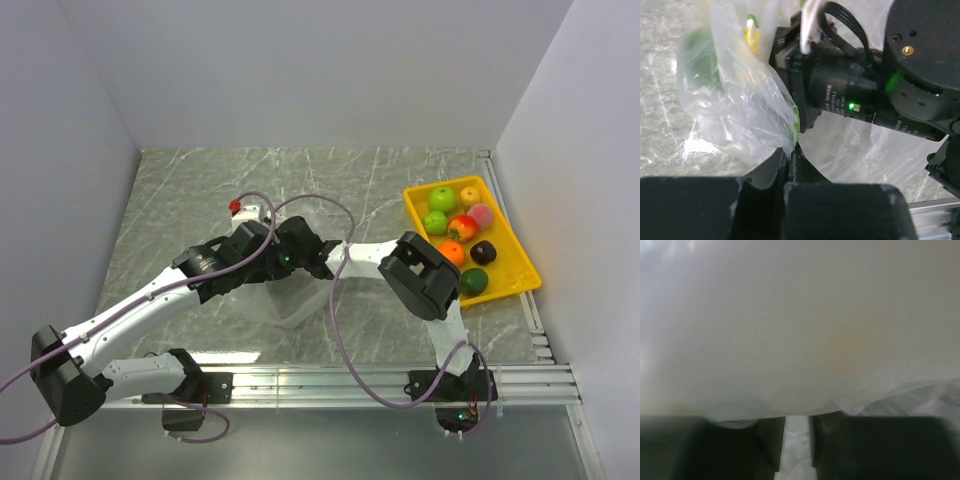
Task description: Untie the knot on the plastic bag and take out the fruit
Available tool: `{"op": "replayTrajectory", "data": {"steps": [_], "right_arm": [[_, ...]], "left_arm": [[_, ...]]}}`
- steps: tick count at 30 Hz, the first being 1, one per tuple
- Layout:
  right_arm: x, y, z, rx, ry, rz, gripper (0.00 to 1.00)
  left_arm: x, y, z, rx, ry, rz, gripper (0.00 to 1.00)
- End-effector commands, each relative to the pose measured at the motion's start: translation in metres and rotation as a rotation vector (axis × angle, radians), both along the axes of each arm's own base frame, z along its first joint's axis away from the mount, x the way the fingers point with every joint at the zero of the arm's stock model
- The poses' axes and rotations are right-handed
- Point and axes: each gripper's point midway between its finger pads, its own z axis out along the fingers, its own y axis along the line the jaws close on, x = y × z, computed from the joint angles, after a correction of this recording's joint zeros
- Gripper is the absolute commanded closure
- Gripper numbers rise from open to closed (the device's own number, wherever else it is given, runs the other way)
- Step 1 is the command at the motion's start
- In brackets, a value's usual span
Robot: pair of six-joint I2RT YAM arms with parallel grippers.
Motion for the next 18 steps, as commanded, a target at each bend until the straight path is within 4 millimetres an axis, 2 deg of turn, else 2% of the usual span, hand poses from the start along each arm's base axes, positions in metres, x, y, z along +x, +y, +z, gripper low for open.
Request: {"op": "replayTrajectory", "data": {"steps": [1,2,3,7,14,15,17,18], "right_arm": [[0.007,-0.003,0.019,0.011,-0.049,-0.015,0.83],[0.007,-0.007,0.021,0.004,-0.063,-0.018,0.86],[0.008,-0.009,0.035,0.02,-0.086,-0.025,0.89],[0.011,-0.026,0.053,0.007,-0.13,-0.059,1.0],[0.008,-0.058,0.056,-0.044,-0.168,-0.108,1.0],[0.007,-0.06,0.064,-0.033,-0.181,-0.113,0.85],[0.004,-0.065,0.065,-0.034,-0.186,-0.123,0.62],[0.005,-0.068,0.071,-0.026,-0.197,-0.133,0.44]], "left_arm": [[0.0,0.009,0.014,-0.033,-0.055,0.057,0.99],[-0.001,0.012,0.013,-0.029,-0.055,0.069,0.99],[-0.002,0.017,0.011,-0.021,-0.053,0.077,0.99],[-0.005,0.028,0.007,0.001,-0.052,0.104,0.99],[0.001,0.033,0.026,0.02,-0.099,0.107,0.99],[0.002,0.033,0.026,0.03,-0.1,0.103,0.99],[0.006,0.031,0.033,0.041,-0.12,0.087,0.99],[0.01,0.028,0.034,0.05,-0.127,0.077,0.99]]}}
